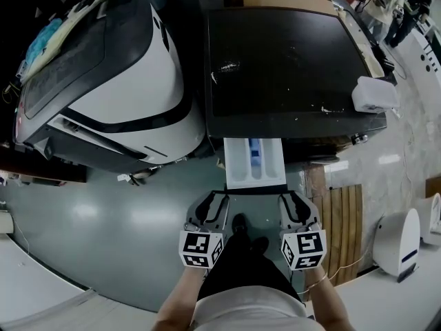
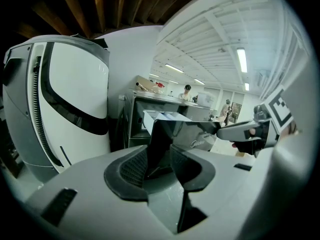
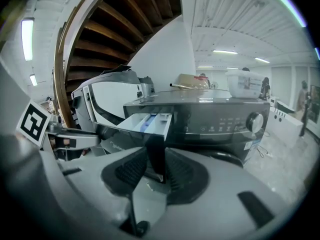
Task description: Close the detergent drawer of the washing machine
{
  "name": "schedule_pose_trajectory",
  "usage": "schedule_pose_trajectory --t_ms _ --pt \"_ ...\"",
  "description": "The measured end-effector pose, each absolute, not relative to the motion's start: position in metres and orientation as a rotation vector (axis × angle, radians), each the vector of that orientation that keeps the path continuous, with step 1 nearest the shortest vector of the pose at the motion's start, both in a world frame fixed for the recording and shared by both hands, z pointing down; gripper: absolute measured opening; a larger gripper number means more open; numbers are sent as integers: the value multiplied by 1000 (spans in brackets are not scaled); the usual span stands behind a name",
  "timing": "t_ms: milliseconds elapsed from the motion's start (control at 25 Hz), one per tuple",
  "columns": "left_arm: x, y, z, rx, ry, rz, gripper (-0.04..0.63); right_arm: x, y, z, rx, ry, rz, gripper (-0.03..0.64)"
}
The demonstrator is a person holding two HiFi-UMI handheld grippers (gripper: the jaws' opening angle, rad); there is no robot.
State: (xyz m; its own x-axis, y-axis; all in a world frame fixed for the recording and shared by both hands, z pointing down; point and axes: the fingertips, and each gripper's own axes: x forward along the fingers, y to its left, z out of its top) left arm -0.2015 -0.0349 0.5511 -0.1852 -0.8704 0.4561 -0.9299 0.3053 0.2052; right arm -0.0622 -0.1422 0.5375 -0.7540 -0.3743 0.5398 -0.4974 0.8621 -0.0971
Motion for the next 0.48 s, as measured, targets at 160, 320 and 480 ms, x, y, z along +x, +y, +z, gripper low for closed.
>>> schedule_pose_trajectory --t_ms 160,320,480 --pt "-203 -35 551 1587 -2092 166 130 -63 -143 538 637 -2518 321 104" --pt "-208 -40 550 1581 -2105 166 129 -68 -148 536 647 -2526 320 104" --pt "-212 -45 549 1579 -2109 169 129 -72 -153 536 651 -2529 321 104"
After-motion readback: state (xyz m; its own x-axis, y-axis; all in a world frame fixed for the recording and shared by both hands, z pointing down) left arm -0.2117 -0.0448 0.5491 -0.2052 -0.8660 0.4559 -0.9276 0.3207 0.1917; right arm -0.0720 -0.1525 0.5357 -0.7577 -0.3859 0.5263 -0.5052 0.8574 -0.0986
